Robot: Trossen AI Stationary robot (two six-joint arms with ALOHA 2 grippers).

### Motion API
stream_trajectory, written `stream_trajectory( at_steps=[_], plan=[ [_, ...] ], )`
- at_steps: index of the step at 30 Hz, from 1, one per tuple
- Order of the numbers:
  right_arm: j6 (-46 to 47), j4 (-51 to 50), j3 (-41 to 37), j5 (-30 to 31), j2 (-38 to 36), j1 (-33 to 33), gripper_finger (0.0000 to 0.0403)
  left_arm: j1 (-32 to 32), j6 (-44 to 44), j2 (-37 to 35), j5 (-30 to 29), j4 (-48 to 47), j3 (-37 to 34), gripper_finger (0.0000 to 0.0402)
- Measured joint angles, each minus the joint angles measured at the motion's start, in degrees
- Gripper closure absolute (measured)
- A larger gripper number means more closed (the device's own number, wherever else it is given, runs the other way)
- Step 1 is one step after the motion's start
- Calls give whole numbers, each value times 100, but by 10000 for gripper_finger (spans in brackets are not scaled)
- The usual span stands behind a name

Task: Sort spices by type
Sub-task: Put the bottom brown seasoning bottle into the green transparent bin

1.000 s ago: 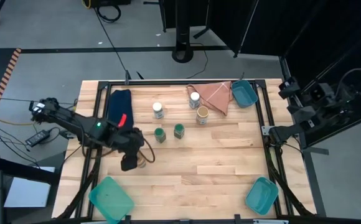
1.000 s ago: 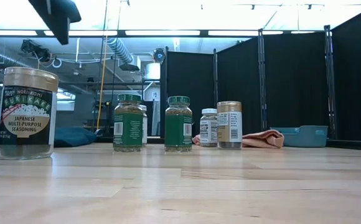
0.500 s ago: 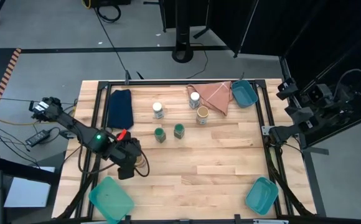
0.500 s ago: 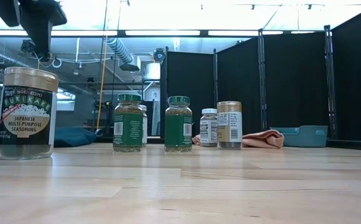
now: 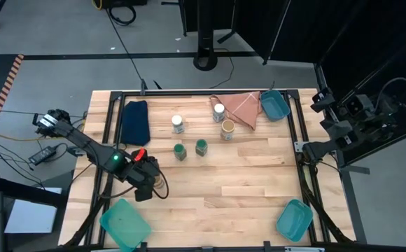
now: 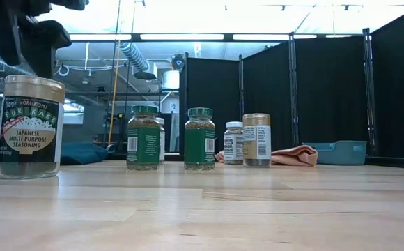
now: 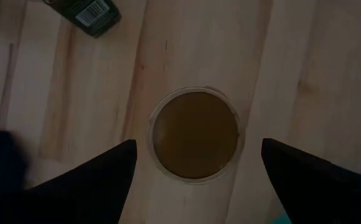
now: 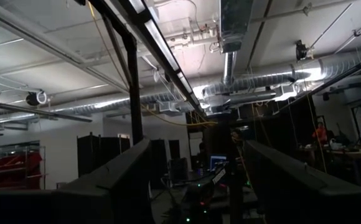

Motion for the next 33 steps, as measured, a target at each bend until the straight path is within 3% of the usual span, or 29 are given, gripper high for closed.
stream_trajectory(
  at_steps=[9,33],
  plan=[
    [0,-138,0,-2,0,2,139,0,2,0,-98,543,-284,51],
    [0,-171,0,-2,0,1,139,2,6,22,-288,623,-377,51]
  ],
)
